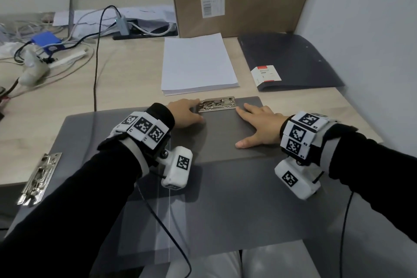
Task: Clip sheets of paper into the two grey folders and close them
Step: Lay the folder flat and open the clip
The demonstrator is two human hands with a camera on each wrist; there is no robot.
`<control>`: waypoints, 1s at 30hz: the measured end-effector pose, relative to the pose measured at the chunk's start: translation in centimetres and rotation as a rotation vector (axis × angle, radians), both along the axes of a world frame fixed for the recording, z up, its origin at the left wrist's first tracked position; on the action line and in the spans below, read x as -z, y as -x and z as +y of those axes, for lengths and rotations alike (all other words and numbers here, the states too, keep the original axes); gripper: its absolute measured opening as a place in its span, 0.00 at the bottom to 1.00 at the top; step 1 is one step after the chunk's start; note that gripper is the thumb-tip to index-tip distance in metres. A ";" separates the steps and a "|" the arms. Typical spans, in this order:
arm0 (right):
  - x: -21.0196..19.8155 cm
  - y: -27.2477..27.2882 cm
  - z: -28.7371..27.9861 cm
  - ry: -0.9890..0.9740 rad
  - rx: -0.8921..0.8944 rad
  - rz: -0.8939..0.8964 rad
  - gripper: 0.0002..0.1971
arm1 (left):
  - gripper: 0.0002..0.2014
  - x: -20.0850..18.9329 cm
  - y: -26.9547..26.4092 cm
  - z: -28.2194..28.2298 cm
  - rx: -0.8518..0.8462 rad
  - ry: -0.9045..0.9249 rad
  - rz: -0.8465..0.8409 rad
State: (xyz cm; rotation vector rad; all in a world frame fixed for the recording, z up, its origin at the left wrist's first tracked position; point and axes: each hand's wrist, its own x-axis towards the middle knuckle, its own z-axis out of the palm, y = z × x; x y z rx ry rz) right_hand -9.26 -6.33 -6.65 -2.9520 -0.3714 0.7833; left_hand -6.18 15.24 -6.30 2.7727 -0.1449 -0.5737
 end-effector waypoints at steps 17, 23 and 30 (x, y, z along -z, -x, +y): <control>0.5 0.2 -0.2 -0.064 0.021 -0.010 0.53 | 0.39 -0.5 1.4 0.0 -0.034 0.427 0.050; 0.8 0.3 -0.4 -0.094 0.016 -0.045 0.54 | 0.36 -2.1 0.3 -3.5 0.003 0.406 -0.107; 1.0 0.4 -0.3 -0.140 0.034 -0.069 0.53 | 0.29 -0.9 -0.4 -6.3 0.188 0.157 -0.033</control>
